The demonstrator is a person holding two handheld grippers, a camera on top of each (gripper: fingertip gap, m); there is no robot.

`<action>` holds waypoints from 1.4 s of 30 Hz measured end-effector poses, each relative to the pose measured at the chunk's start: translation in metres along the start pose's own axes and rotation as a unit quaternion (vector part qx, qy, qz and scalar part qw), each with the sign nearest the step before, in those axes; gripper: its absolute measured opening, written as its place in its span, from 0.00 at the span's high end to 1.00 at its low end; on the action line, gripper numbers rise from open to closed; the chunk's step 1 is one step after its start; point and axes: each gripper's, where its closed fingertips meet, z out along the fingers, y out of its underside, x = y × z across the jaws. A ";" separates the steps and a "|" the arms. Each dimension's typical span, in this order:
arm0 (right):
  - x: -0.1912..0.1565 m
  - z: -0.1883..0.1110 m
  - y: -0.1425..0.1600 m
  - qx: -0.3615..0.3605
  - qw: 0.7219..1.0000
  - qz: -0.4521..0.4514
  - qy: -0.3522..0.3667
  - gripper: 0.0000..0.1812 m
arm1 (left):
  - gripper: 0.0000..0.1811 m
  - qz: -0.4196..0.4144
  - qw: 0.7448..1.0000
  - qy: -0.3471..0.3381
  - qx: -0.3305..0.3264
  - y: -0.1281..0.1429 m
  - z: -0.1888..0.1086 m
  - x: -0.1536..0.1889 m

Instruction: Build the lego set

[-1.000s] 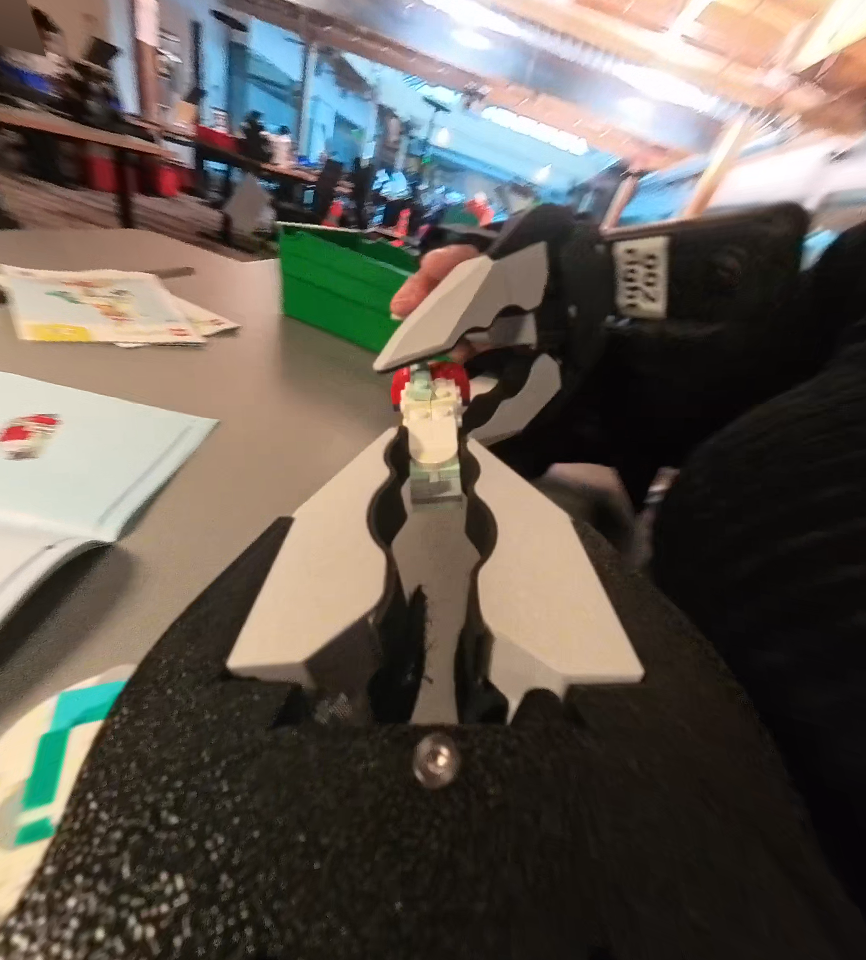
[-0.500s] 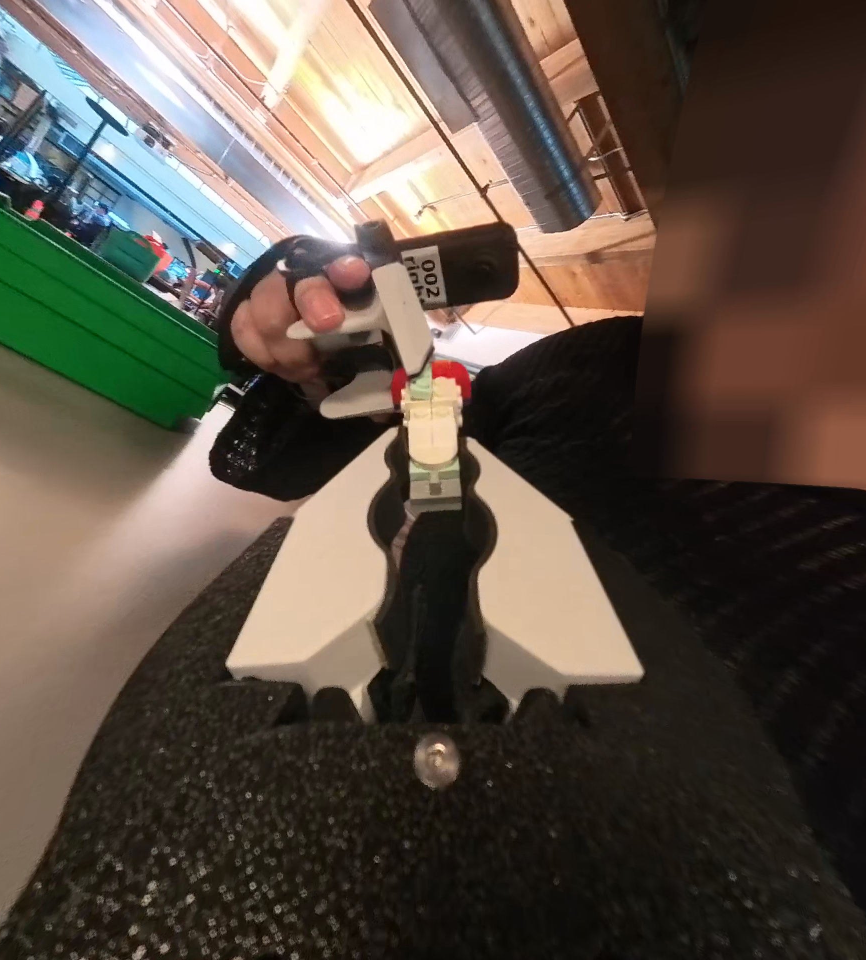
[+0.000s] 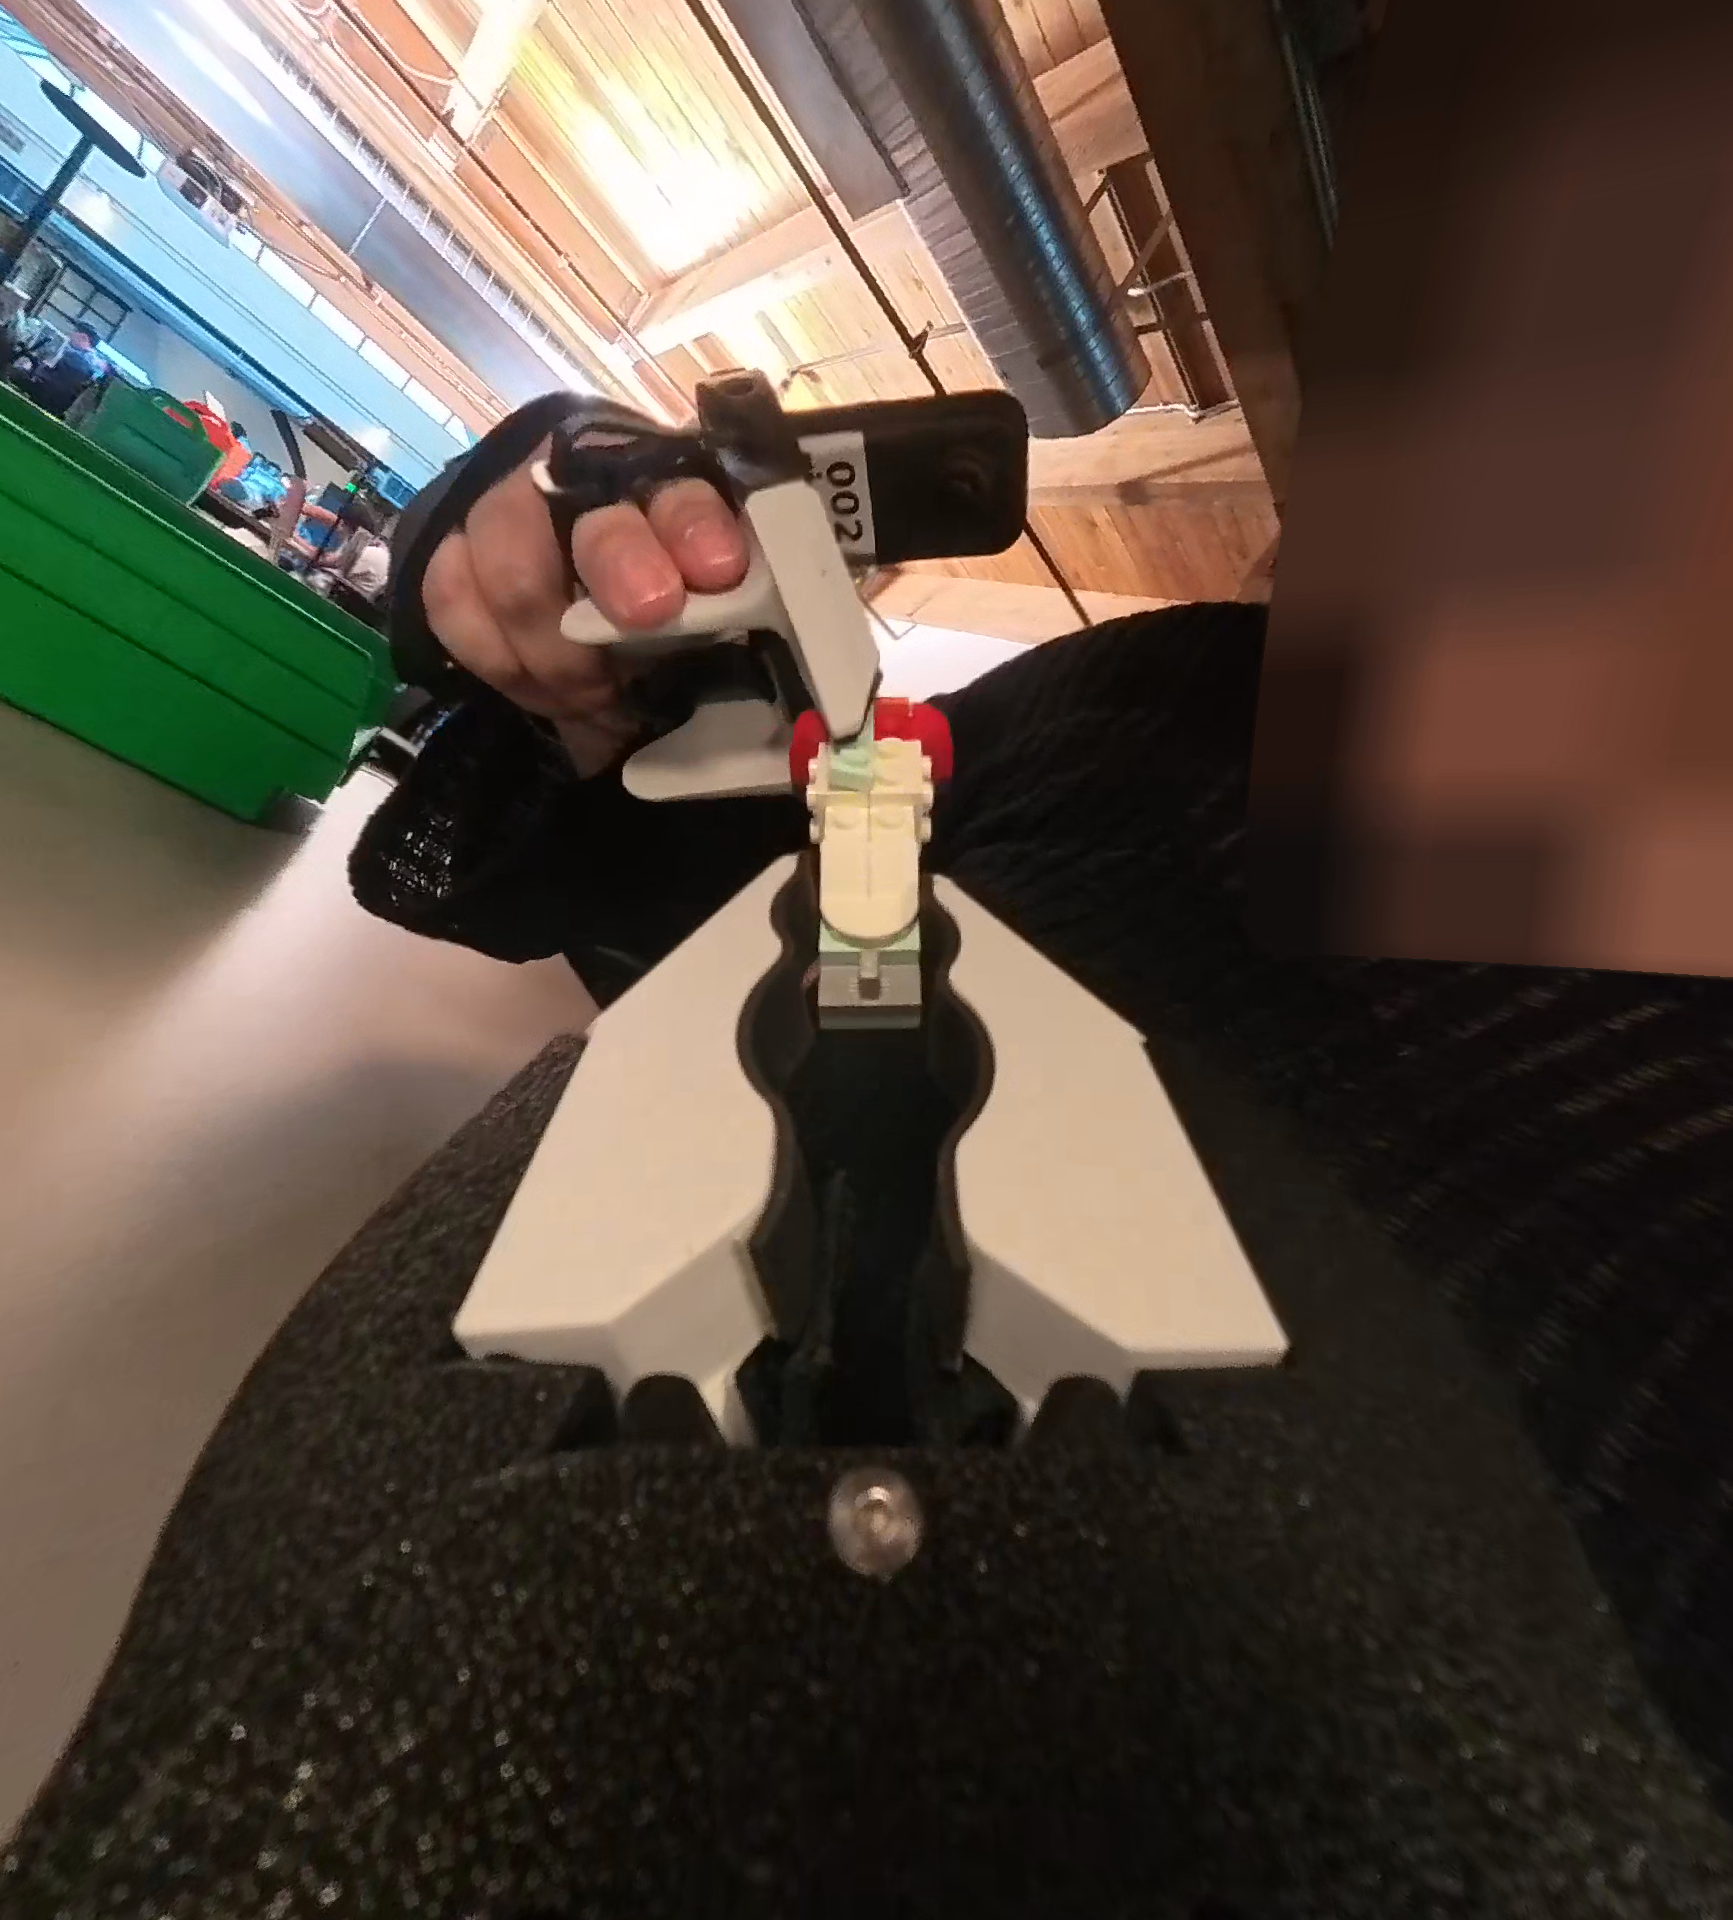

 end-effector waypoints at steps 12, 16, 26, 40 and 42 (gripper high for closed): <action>-0.002 -0.001 -0.006 -0.017 1.000 -0.011 -0.013 0.89 | 0.91 0.035 0.999 0.002 -0.017 0.003 0.004 0.007; 0.002 -0.001 -0.015 -0.003 0.999 -0.047 0.021 0.88 | 0.91 0.051 0.998 -0.010 -0.020 -0.004 0.003 0.012; 0.005 -0.016 -0.074 0.051 0.985 -0.143 0.087 0.85 | 0.92 0.143 0.983 -0.033 -0.109 -0.023 0.031 0.059; -0.023 -0.026 -0.110 0.076 0.978 -0.184 0.062 0.87 | 0.92 0.153 0.977 0.001 -0.151 -0.012 0.057 0.090; -0.024 -0.028 -0.112 0.081 0.979 -0.179 0.060 0.87 | 0.92 0.160 0.975 0.002 -0.156 -0.010 0.059 0.092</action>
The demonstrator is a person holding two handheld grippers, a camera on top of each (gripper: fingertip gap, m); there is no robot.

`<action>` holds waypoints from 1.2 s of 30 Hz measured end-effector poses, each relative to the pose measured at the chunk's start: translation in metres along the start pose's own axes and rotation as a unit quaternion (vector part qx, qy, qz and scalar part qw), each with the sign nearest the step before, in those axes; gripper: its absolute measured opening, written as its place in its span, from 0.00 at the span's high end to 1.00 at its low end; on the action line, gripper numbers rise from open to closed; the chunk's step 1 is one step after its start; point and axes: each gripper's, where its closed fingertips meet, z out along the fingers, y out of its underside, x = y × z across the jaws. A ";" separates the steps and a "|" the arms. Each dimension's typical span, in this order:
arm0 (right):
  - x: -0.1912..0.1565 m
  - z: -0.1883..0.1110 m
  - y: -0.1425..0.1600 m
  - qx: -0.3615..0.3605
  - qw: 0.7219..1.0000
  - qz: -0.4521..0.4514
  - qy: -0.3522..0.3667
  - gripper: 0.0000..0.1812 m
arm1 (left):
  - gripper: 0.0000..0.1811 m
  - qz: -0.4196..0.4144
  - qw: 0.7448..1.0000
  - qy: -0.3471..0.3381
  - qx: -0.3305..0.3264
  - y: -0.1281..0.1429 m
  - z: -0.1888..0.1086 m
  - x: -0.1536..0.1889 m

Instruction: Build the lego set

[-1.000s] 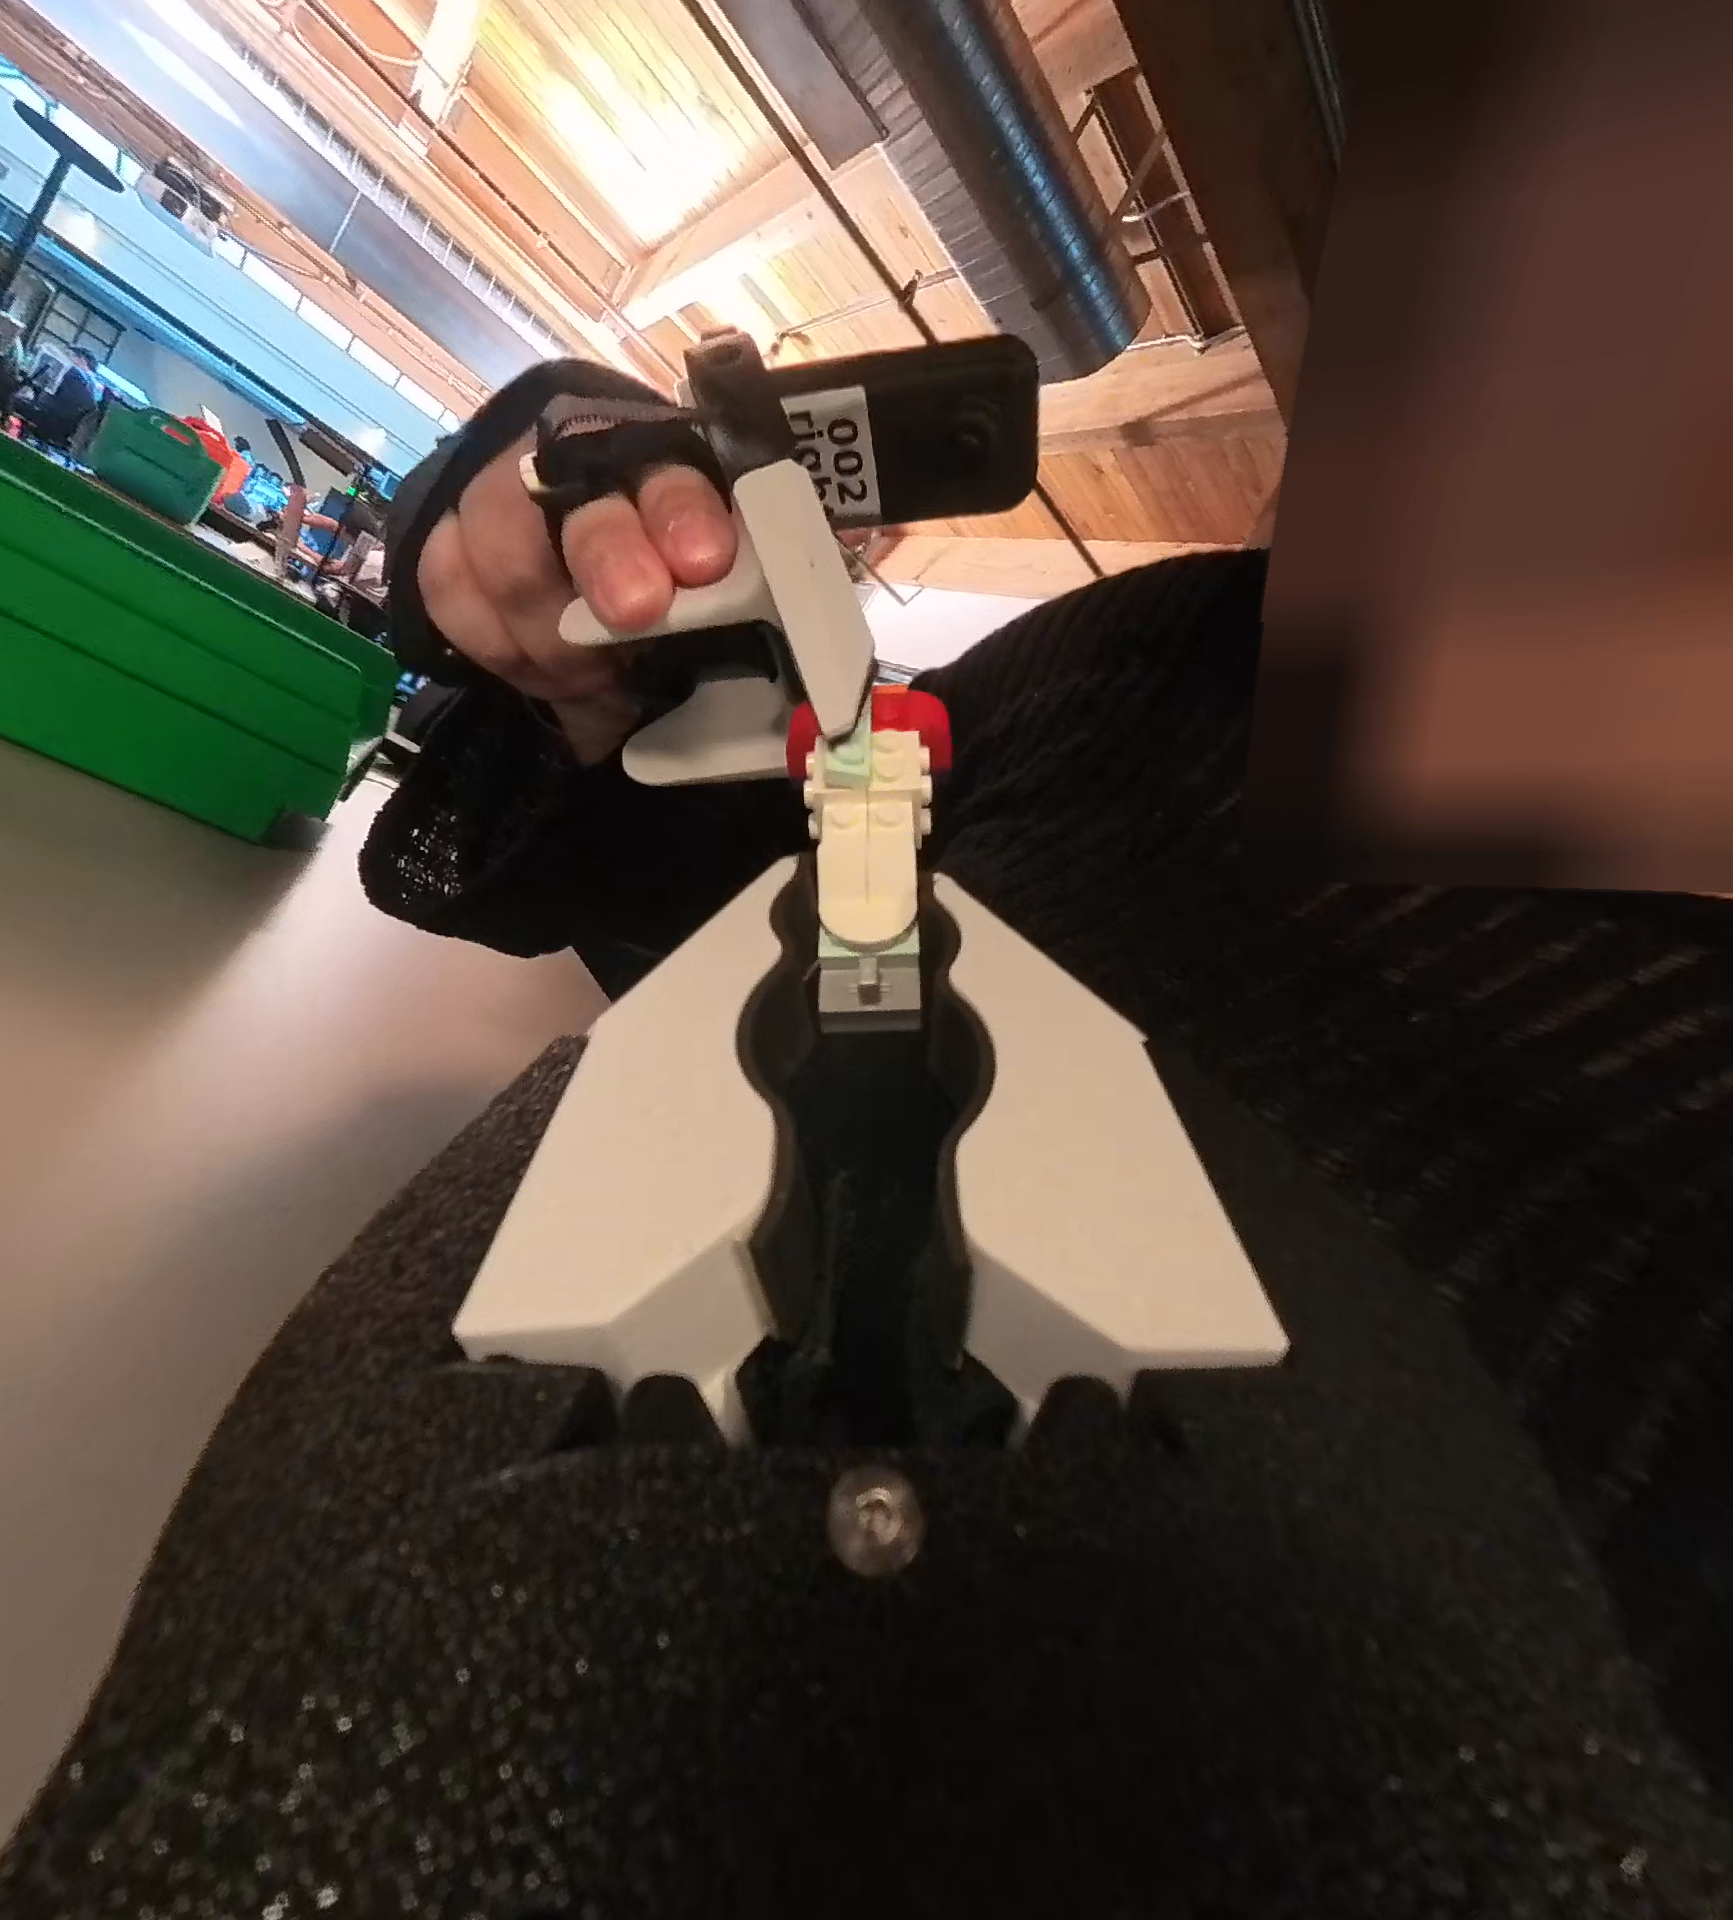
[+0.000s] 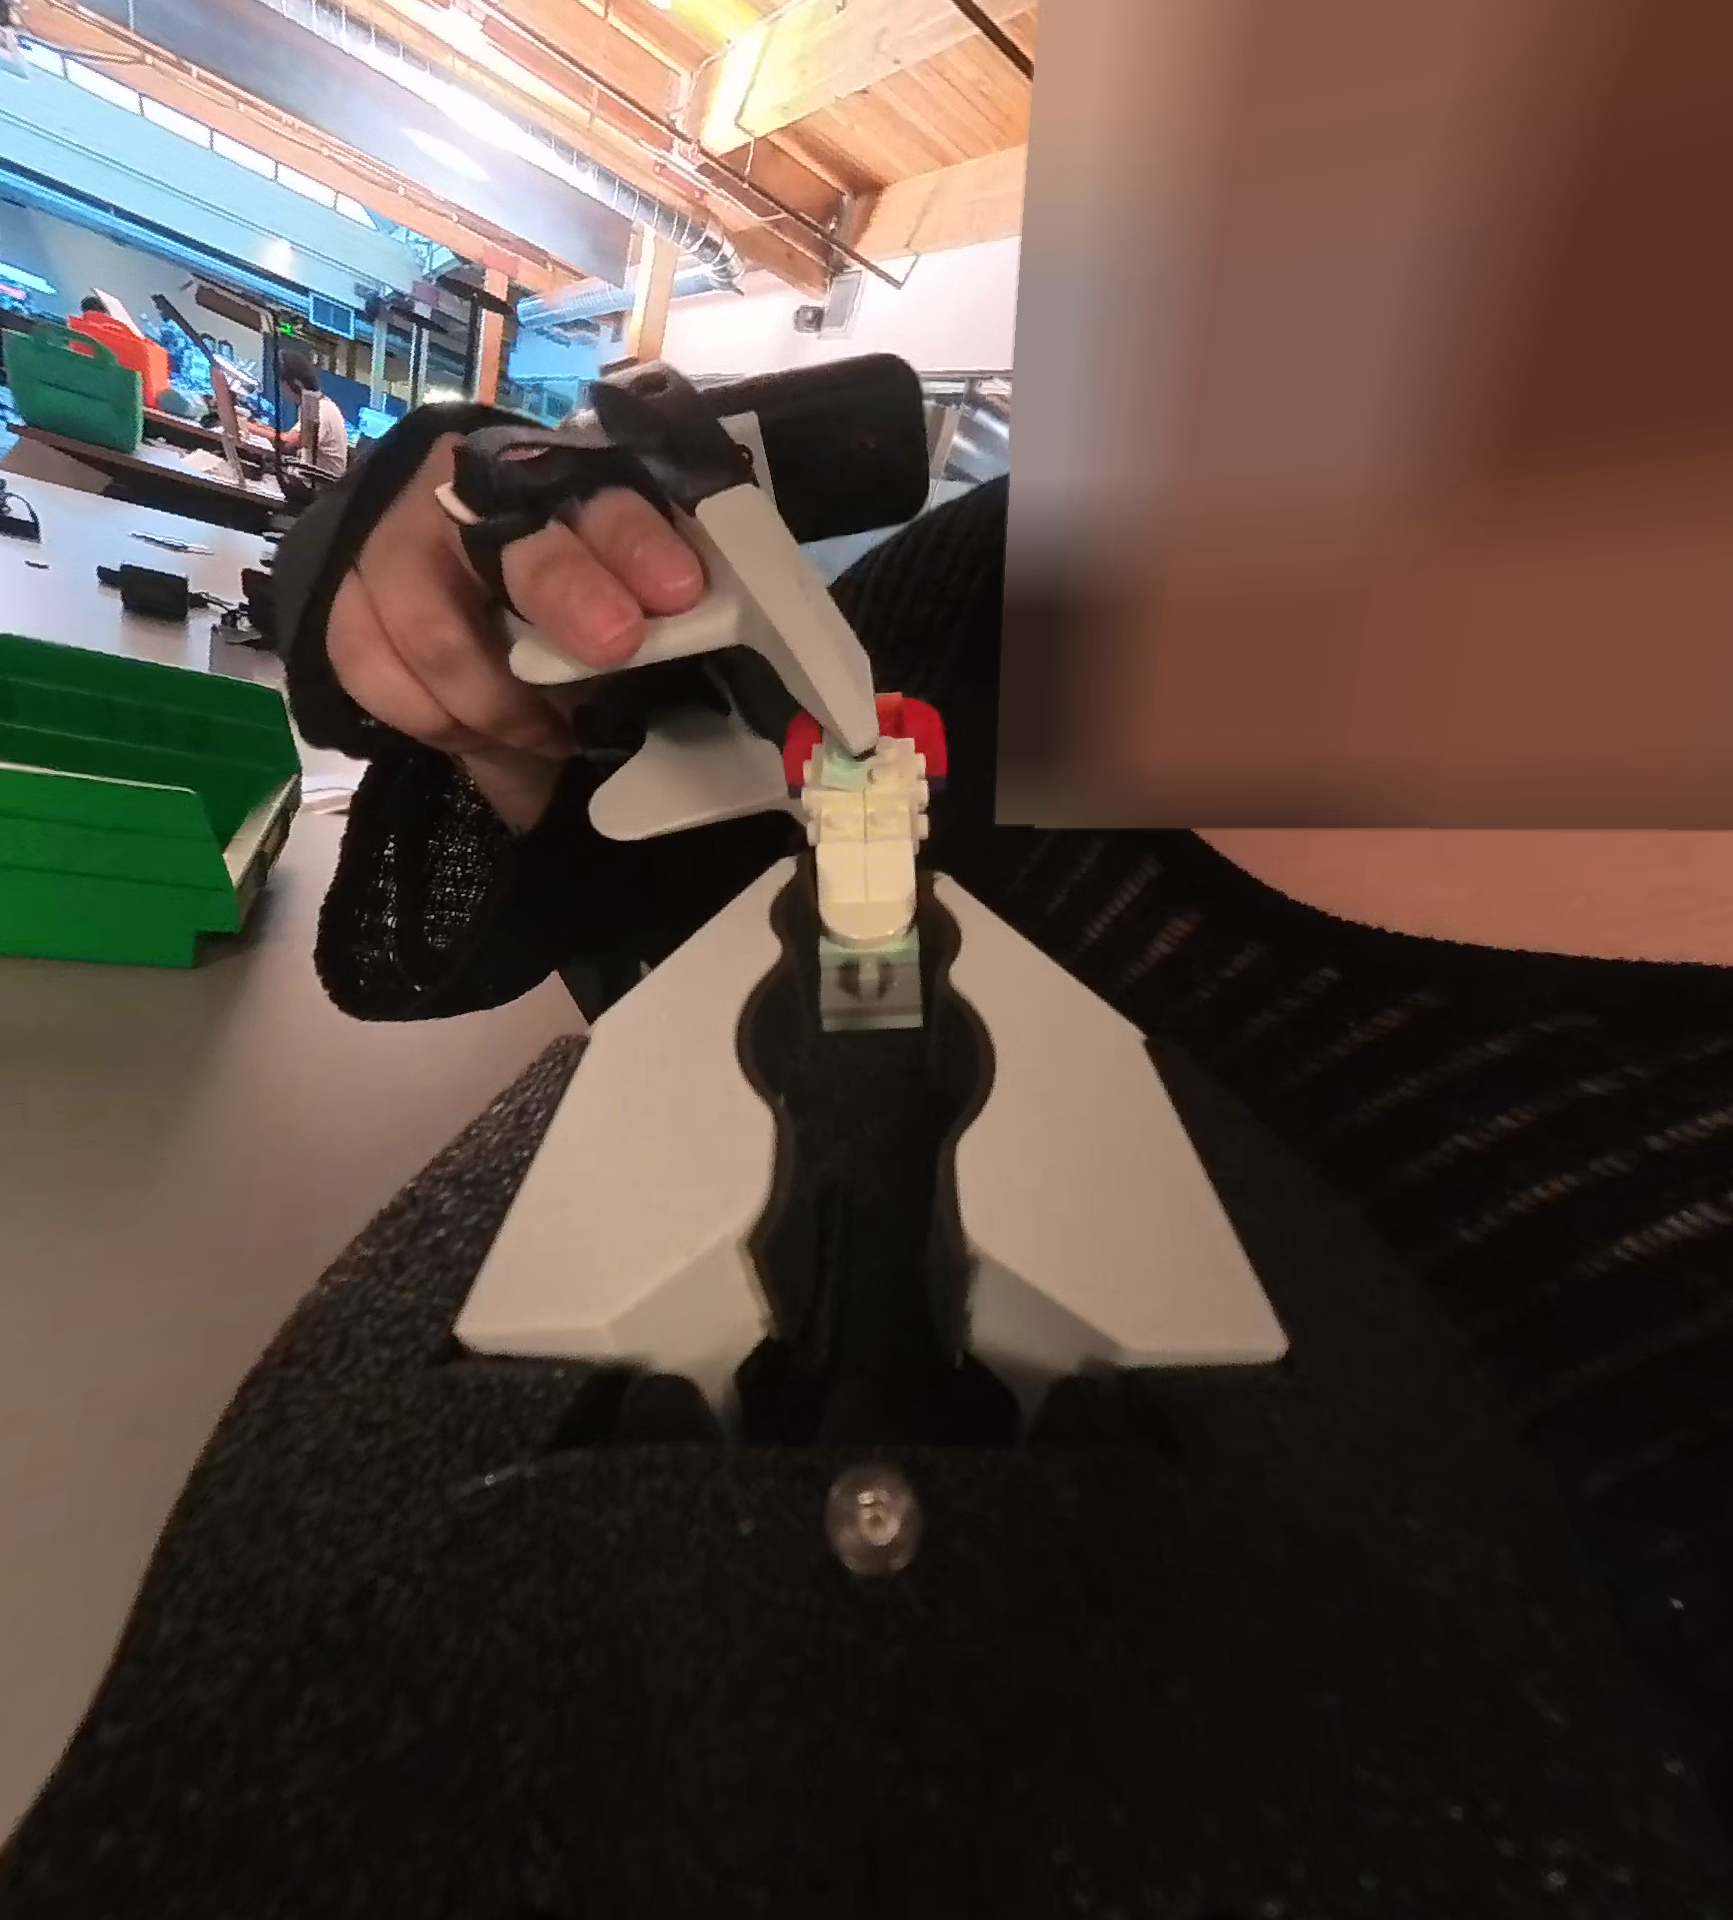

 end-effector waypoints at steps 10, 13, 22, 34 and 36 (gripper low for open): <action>0.004 -0.004 0.000 0.008 0.998 0.059 0.001 0.88 | 0.91 0.019 1.000 0.006 0.004 -0.002 0.006 0.004; 0.010 -0.005 0.004 0.004 0.998 0.063 0.009 0.88 | 0.91 0.024 1.000 0.000 0.016 -0.005 0.006 0.002; 0.041 -0.012 0.063 -0.140 0.984 0.046 0.098 0.88 | 0.75 0.383 0.853 -0.354 -0.040 -0.033 -0.027 -0.045; 0.048 0.001 0.074 -0.204 0.975 0.014 0.086 0.87 | 0.91 0.517 0.689 -0.473 -0.183 -0.030 -0.041 -0.073; 0.050 0.003 0.068 -0.194 0.977 0.010 0.086 0.87 | 0.93 0.529 0.685 -0.471 -0.169 -0.035 -0.042 -0.070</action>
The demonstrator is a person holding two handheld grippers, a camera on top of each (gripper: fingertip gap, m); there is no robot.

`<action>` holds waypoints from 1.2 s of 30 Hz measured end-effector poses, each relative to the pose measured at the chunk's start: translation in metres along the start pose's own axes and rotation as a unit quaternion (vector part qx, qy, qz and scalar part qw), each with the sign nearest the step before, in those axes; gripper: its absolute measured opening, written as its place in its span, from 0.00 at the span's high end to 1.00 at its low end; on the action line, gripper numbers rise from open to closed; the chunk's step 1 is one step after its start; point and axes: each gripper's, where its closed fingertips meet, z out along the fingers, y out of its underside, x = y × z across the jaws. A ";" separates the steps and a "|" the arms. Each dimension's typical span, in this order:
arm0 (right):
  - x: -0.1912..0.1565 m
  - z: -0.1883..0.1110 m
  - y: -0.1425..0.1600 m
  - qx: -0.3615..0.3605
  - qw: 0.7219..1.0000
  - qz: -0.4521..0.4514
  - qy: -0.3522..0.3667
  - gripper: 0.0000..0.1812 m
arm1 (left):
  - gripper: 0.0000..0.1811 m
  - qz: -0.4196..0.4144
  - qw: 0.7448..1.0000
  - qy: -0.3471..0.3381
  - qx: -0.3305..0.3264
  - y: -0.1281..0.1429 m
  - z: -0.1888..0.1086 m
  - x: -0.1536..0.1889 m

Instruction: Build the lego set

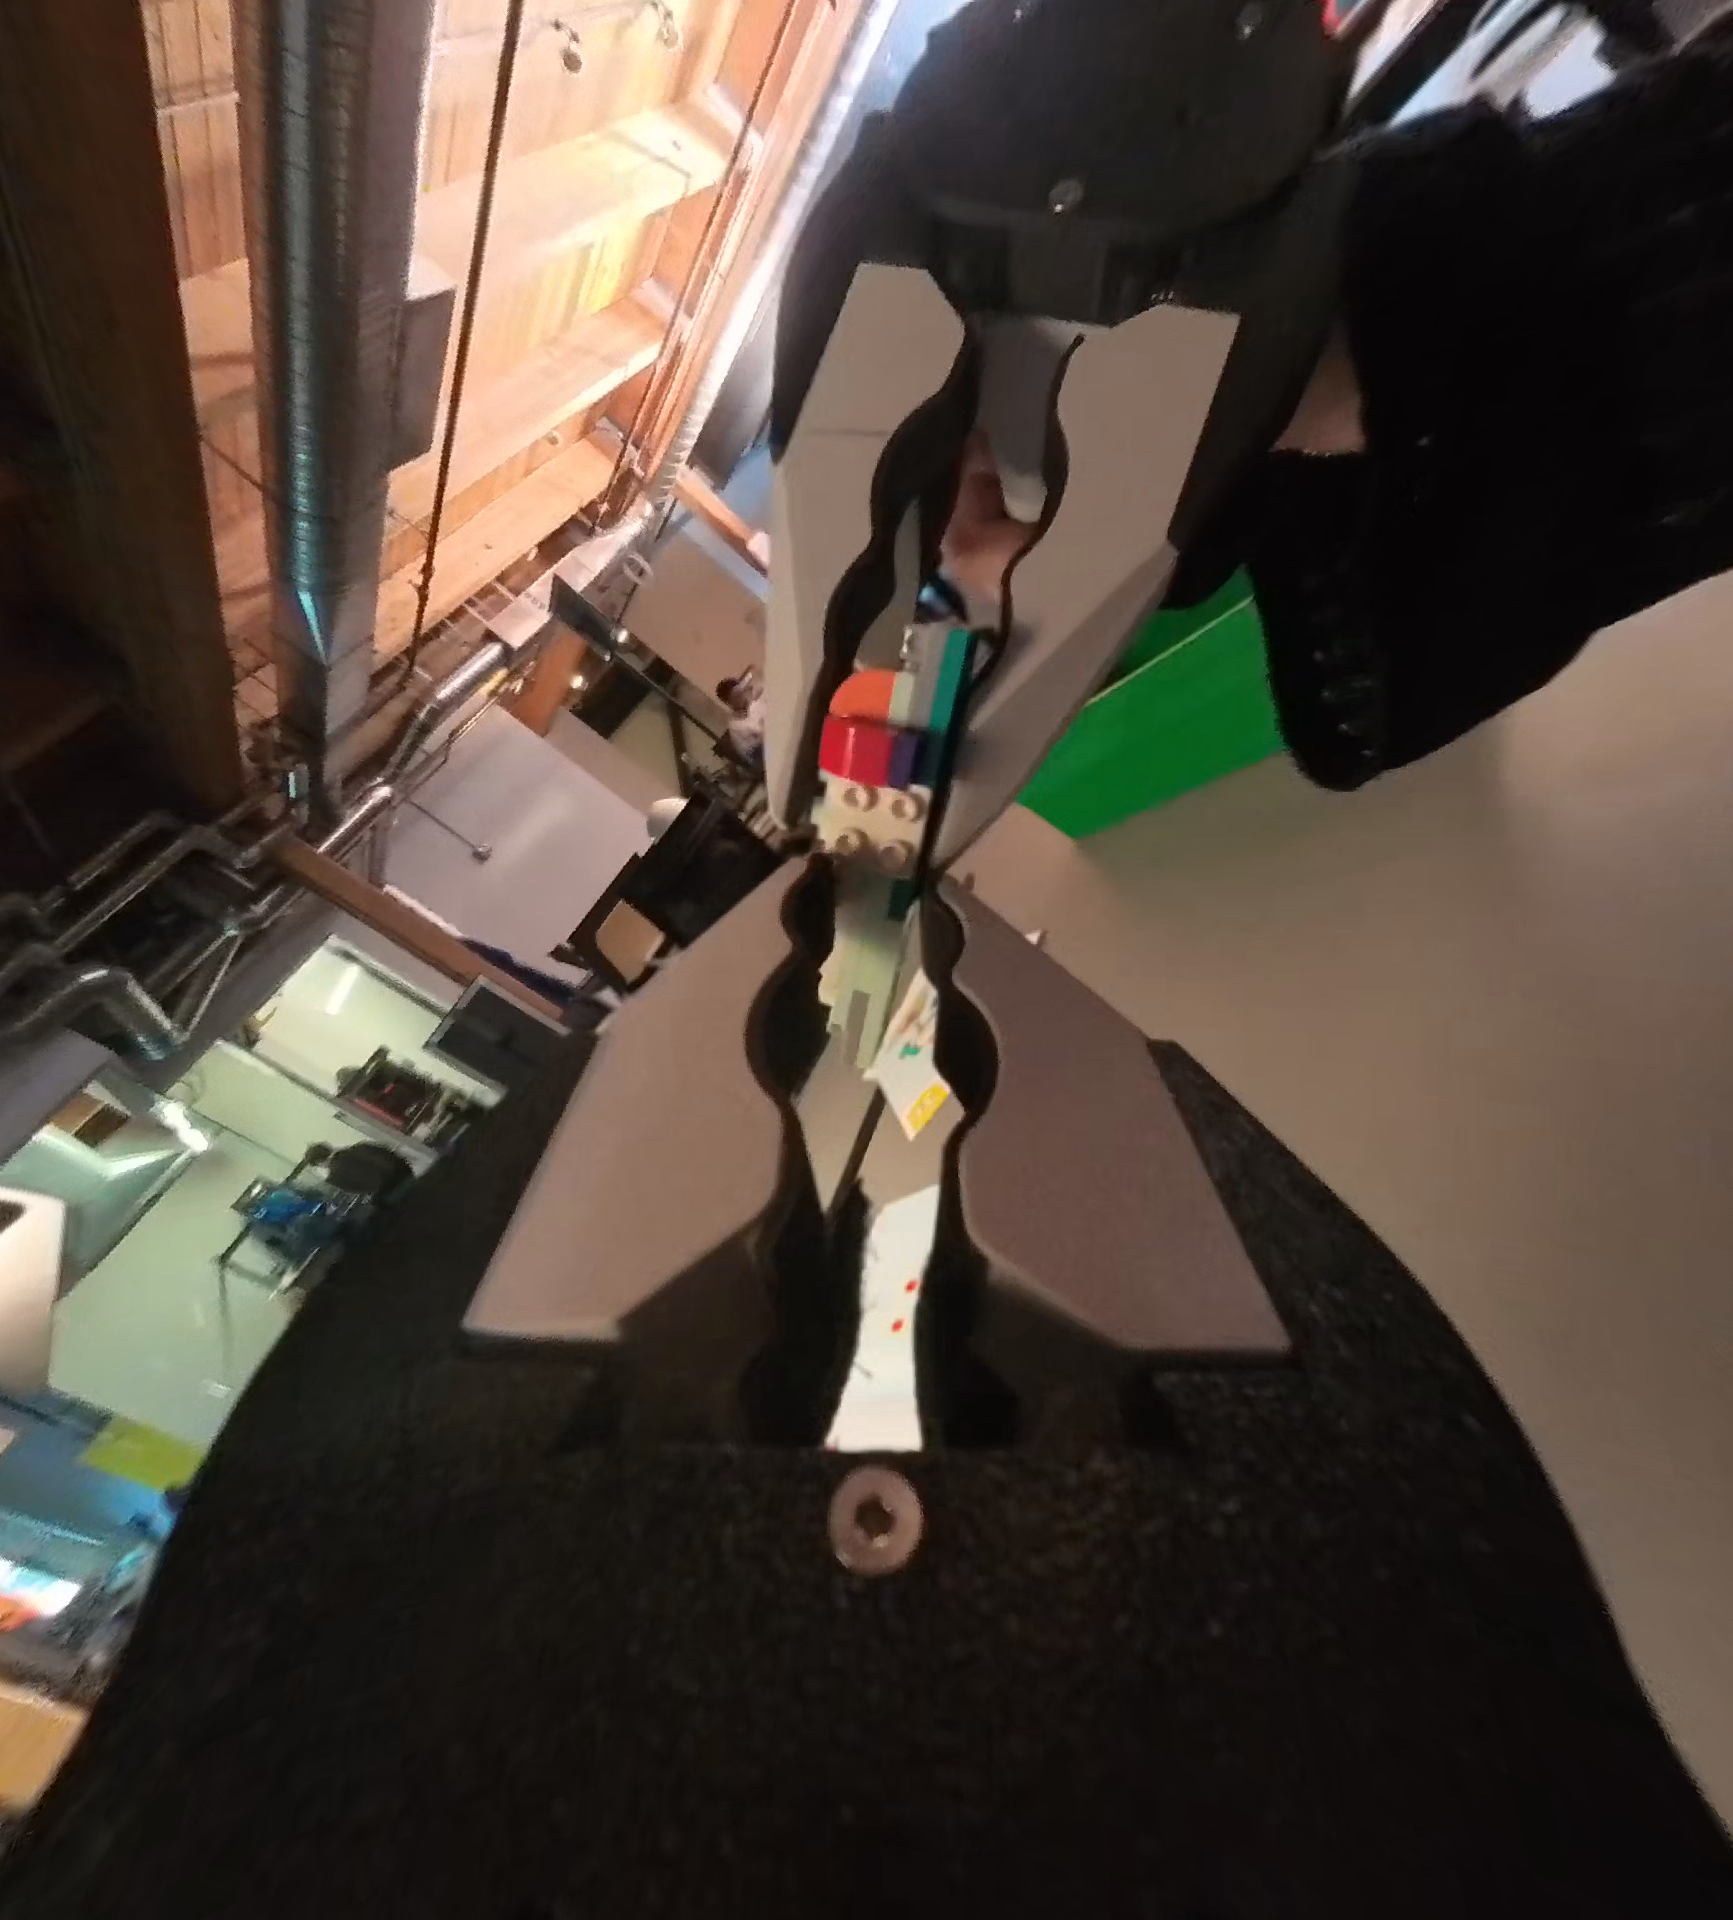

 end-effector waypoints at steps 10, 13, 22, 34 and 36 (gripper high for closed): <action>0.013 -0.013 -0.061 0.144 0.988 0.048 -0.026 0.87 | 0.93 -0.149 0.963 0.063 0.217 -0.041 -0.024 -0.015; 0.013 -0.016 -0.068 0.160 0.985 0.057 -0.035 0.86 | 0.93 -0.167 0.952 0.080 0.245 -0.046 -0.029 -0.015; 0.005 -0.019 -0.072 0.173 0.982 0.050 -0.059 0.88 | 0.94 -0.175 0.944 0.109 0.259 -0.050 -0.032 -0.010; -0.010 -0.026 -0.074 0.167 0.981 0.030 -0.090 0.89 | 0.94 -0.131 0.958 0.127 0.223 -0.050 -0.027 0.005; -0.006 -0.027 -0.074 0.178 0.979 0.055 -0.083 0.89 | 0.94 -0.133 0.957 0.125 0.224 -0.051 -0.028 0.004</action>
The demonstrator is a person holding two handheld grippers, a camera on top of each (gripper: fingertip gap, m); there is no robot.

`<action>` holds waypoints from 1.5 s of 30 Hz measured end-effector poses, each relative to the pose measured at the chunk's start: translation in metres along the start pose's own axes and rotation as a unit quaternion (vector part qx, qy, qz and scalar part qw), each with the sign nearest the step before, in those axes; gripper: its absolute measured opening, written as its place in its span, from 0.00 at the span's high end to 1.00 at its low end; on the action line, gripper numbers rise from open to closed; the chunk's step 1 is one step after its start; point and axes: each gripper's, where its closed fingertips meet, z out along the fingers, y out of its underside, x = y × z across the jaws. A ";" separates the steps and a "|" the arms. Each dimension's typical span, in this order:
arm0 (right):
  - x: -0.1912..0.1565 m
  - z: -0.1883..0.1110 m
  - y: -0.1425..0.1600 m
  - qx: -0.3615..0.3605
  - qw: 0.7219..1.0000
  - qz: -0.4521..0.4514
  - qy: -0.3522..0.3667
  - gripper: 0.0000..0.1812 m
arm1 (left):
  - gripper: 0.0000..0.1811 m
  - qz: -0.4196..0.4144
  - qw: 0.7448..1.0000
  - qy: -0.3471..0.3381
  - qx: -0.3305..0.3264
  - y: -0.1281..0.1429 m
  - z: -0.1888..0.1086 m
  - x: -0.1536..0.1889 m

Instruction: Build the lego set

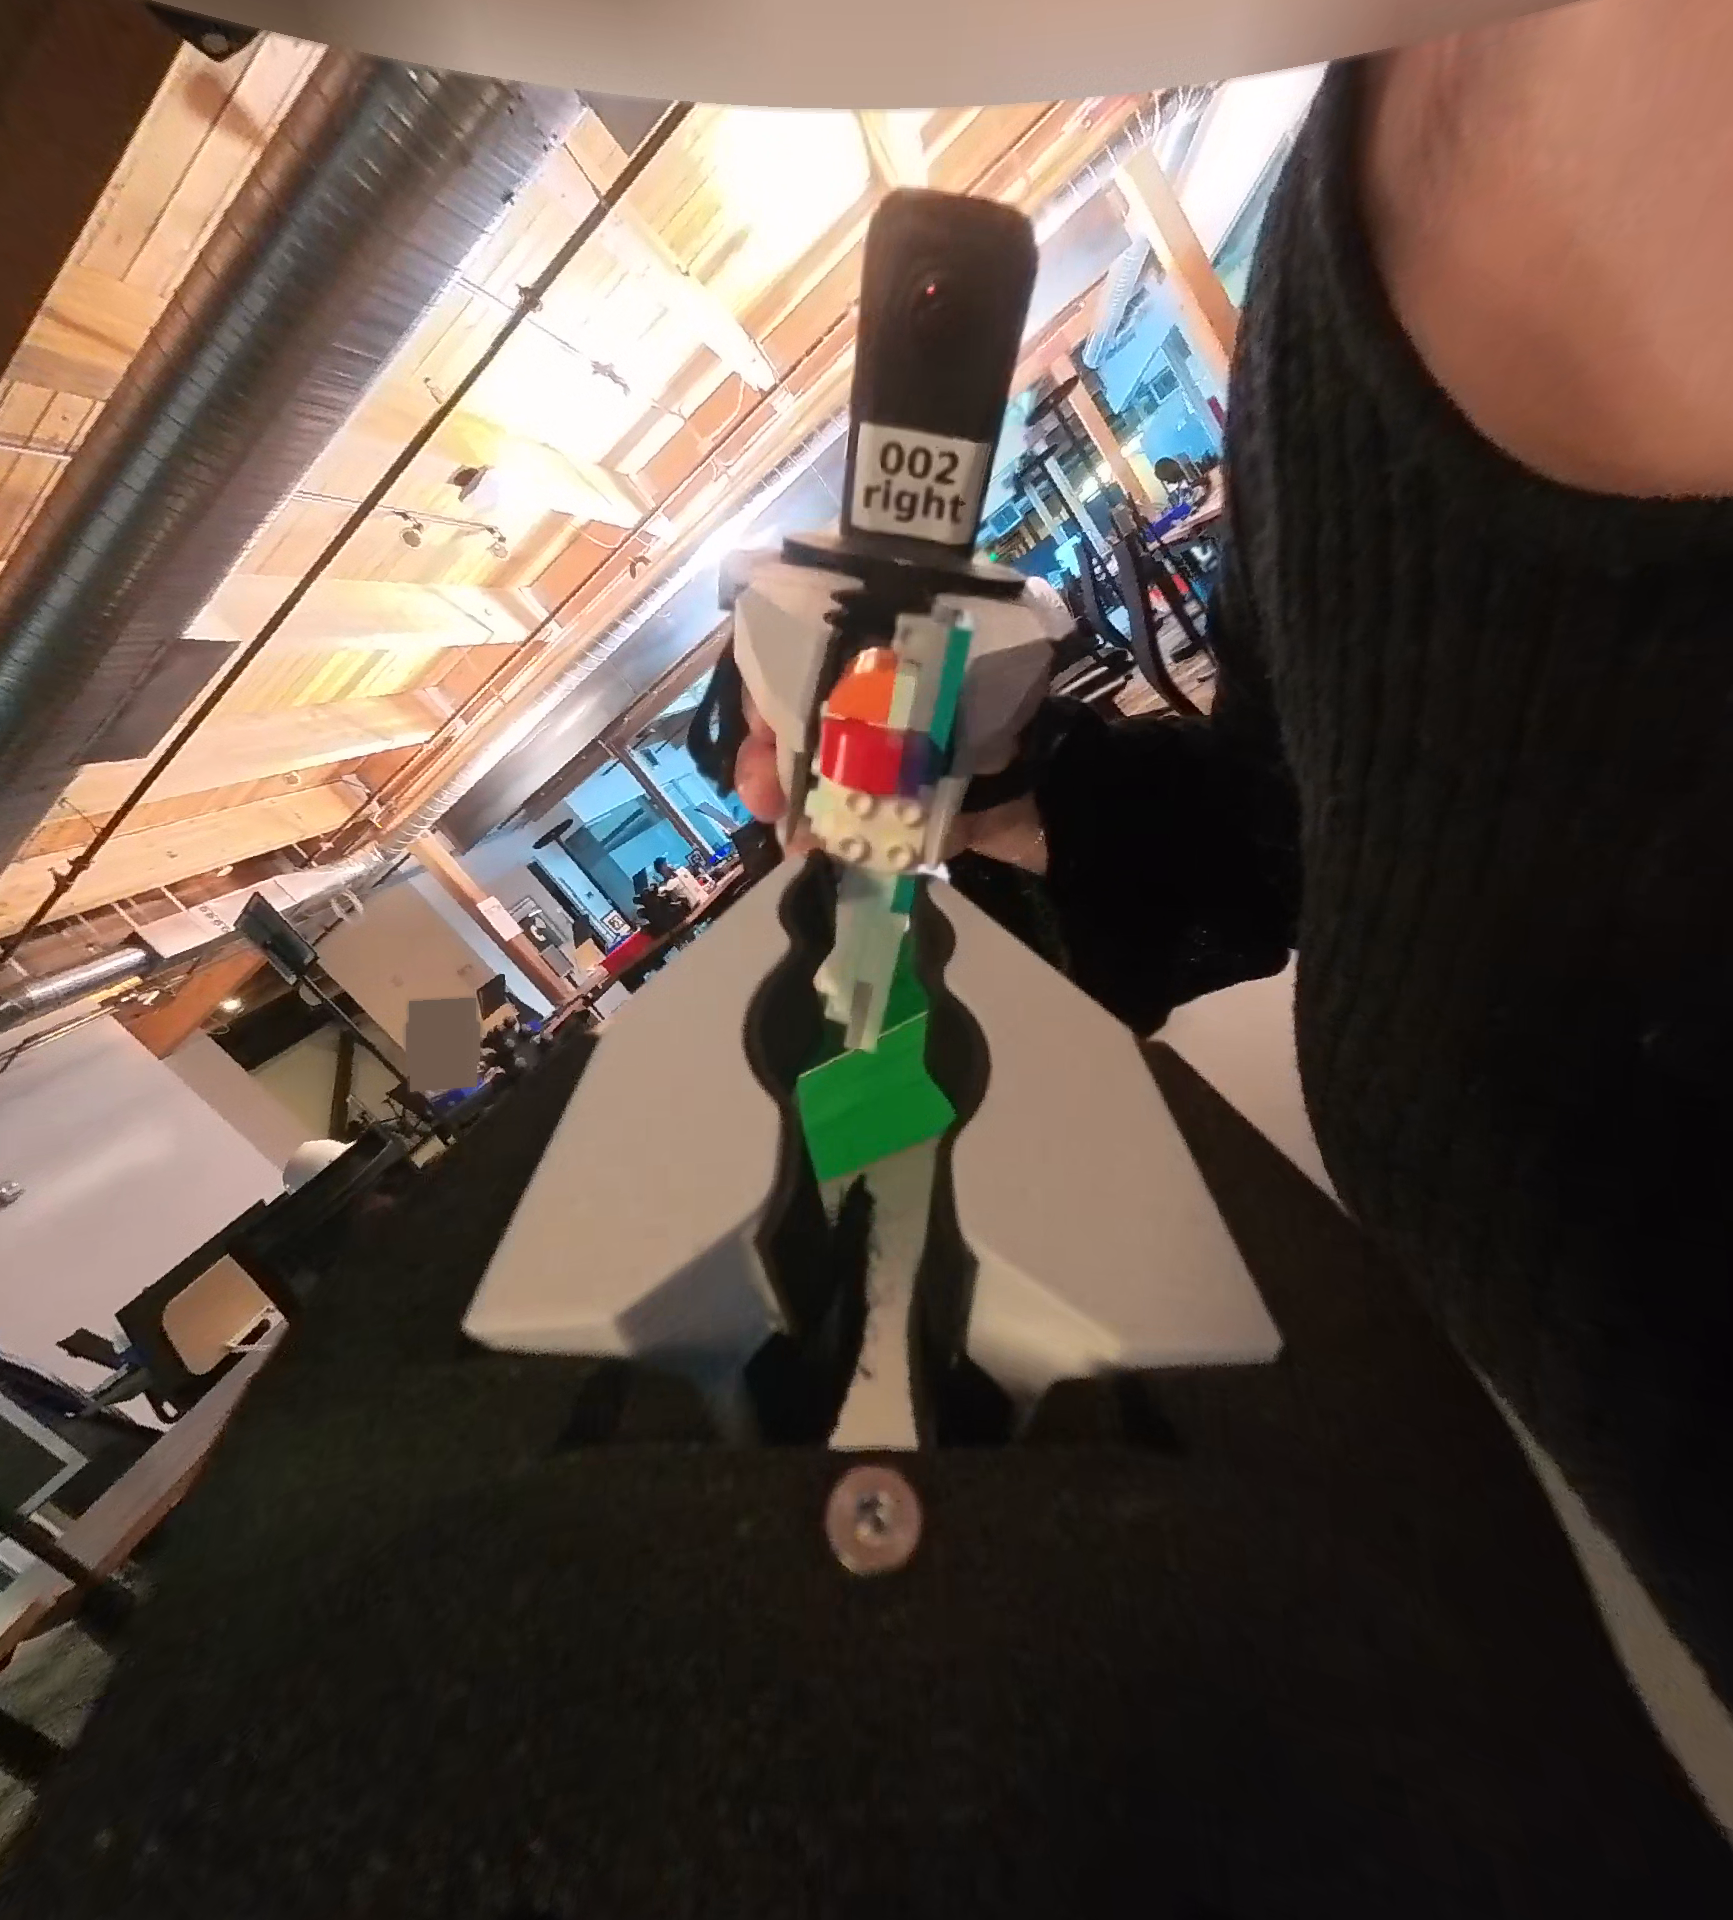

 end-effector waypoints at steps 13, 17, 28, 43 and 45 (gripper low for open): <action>-0.005 -0.001 0.003 -0.002 1.000 0.013 -0.001 0.89 | 0.94 -0.025 0.999 0.019 0.033 -0.004 -0.004 0.005; -0.005 0.001 0.003 -0.005 1.000 0.029 -0.009 0.89 | 0.94 -0.031 0.998 0.020 0.041 -0.004 -0.005 0.005; -0.004 0.006 0.009 -0.024 0.999 0.024 -0.013 0.90 | 0.94 -0.066 0.995 0.014 0.072 0.003 -0.010 0.005; 0.027 -0.008 0.130 -0.121 0.910 0.357 0.174 0.70 | 0.94 0.261 0.862 -0.209 -0.381 0.115 -0.029 -0.056; 0.021 -0.001 0.139 -0.117 0.899 0.390 0.162 0.71 | 0.93 0.299 0.837 -0.192 -0.416 0.126 -0.030 -0.053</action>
